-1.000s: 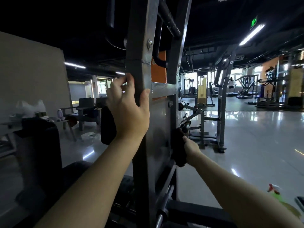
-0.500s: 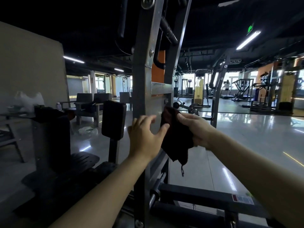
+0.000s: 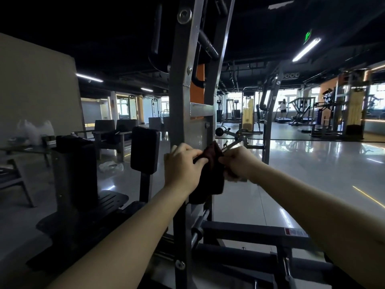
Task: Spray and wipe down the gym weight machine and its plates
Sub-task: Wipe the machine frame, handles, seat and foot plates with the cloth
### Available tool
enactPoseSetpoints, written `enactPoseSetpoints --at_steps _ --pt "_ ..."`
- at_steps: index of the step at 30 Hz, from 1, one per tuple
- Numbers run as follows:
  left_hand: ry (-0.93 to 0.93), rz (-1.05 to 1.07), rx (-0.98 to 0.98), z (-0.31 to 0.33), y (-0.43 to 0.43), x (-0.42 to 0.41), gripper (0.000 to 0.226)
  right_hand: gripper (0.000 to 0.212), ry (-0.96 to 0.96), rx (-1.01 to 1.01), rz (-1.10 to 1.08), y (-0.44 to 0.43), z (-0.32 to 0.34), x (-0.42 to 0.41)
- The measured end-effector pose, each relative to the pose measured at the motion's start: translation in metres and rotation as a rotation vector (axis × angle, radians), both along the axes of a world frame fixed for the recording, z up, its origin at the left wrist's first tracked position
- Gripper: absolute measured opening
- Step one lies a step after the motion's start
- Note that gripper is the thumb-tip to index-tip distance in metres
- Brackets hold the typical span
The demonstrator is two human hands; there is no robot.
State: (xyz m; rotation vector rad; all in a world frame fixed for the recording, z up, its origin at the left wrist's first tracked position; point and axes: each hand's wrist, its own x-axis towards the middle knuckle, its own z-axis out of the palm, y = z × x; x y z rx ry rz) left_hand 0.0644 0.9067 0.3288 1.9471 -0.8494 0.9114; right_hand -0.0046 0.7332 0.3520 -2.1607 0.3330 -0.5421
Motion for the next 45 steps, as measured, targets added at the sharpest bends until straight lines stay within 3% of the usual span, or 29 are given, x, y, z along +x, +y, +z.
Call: enactPoseSetpoints --at_steps 4,6,8,12,17,22,28,34,40,45 --pt "-0.078 0.058 0.049 0.003 -0.007 0.007 0.026 0.030 -0.054 0.663 0.126 0.019 -0.005 0.001" --pt "-0.091 0.068 0.100 0.006 -0.012 0.011 0.024 0.033 -0.088 0.866 0.206 0.020 -0.008 0.007" --pt "-0.098 0.075 0.145 0.007 -0.017 0.015 0.024 0.030 -0.143 0.946 0.261 0.018 -0.011 0.021" --pt "-0.151 0.075 0.127 0.000 -0.022 0.027 0.034 0.022 -0.328 0.888 0.136 0.004 -0.019 0.058" --pt "-0.188 0.234 -0.178 -0.004 -0.020 0.046 0.075 0.045 -0.485 0.481 0.034 -0.009 -0.023 0.096" --pt "-0.172 0.259 -0.155 -0.016 -0.024 0.071 0.064 0.041 -0.613 0.271 0.169 -0.002 -0.016 0.134" --pt "-0.328 0.257 -0.181 -0.030 -0.027 0.091 0.061 0.047 -0.749 0.277 0.405 0.016 -0.020 0.164" --pt "-0.395 0.254 -0.252 -0.037 -0.037 0.106 0.056 0.054 -0.831 0.019 0.385 0.011 -0.032 0.206" --pt "-0.419 0.268 -0.245 -0.040 -0.038 0.108 0.056 0.055 -0.509 0.327 0.138 -0.054 0.004 0.258" --pt "-0.409 0.295 -0.230 -0.039 -0.035 0.106 0.058 0.040 -0.684 0.682 0.022 -0.048 0.011 0.264"
